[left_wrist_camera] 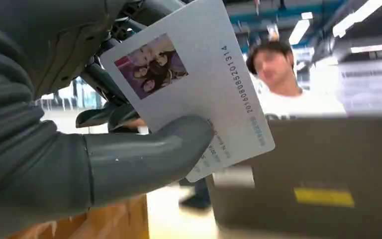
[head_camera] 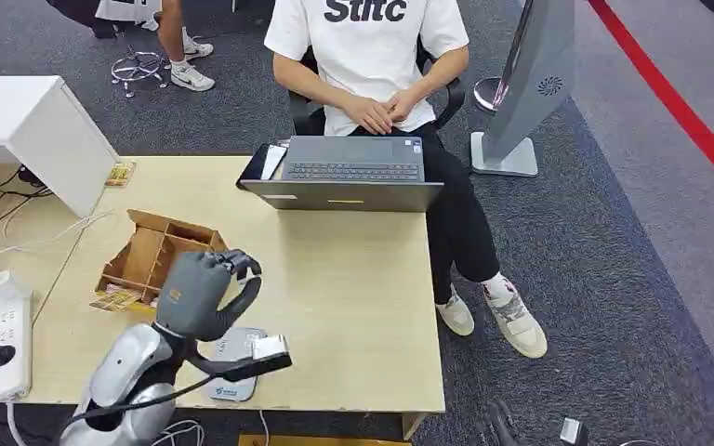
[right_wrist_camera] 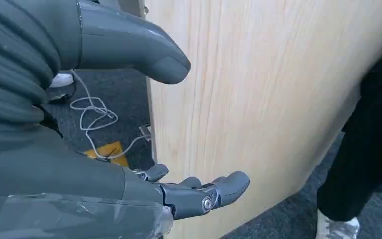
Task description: Pass the card to the sensor for recognition and then transmit it.
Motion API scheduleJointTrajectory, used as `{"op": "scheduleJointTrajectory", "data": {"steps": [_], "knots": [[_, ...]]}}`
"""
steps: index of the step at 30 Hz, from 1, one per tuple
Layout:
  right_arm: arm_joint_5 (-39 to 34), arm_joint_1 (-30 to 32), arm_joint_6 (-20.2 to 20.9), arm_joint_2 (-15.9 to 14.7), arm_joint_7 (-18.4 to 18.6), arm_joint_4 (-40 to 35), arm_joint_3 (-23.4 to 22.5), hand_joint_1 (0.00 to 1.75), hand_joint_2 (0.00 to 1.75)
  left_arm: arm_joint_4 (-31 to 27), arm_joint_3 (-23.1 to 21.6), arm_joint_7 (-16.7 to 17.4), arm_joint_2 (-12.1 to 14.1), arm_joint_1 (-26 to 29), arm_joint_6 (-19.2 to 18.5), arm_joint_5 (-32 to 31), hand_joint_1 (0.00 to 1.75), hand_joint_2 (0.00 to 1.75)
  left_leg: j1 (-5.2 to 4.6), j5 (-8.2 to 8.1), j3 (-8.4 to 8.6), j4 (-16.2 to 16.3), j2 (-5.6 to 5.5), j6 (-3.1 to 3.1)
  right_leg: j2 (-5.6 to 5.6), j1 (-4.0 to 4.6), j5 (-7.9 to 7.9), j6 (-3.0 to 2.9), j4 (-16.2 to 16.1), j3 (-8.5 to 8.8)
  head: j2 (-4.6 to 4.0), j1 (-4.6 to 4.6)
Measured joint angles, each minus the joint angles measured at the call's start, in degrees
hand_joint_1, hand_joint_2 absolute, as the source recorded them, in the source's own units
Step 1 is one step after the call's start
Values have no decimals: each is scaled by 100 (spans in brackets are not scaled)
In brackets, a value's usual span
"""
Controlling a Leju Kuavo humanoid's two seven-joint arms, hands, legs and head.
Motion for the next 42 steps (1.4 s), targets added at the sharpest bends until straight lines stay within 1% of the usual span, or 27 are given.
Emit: {"op": "scheduleJointTrajectory", "data": {"steps": [4, 10, 19, 25, 30, 42], "knots": [[39, 30, 0, -4, -2, -42, -17, 0, 175, 140, -199, 2, 92, 441, 6, 83, 175, 175, 1, 2, -1, 0, -2, -1, -4, 0, 1, 0, 1, 1, 0, -2], [122, 78, 2, -4, 24, -133, -20, 0, 175, 208, -251, 81, 160, 648, -166, 37, 175, 175, 1, 8, -2, 0, -5, 3, -9, 1, 2, -1, 2, 4, 0, -4], [188, 90, 26, -2, 120, -210, -22, 0, 175, 821, -251, 253, 190, 659, -203, -18, 175, 175, 1, 8, -3, 0, -8, 3, -11, 1, 2, -1, 2, 4, 0, -2], [203, 96, 35, -2, 135, -236, -22, 0, 175, 1058, -251, 426, 234, 671, -153, -48, 175, 175, 1, 8, -4, 0, -8, 3, -11, 1, 2, -1, 2, 4, 0, -2], [205, 164, 35, 0, 162, -319, -22, 0, 175, 1077, -196, 546, 275, 734, -74, -46, 175, 175, 1, 8, -5, 0, -9, 3, -14, 1, 2, -1, 2, 4, 0, -2], [245, 279, 24, 35, 225, -503, -52, 0, 175, 1025, 134, 594, 273, 861, -20, -127, 175, 175, 2, 8, -6, 0, -14, 3, -19, 1, 2, -1, 3, 6, 0, -2]]}}
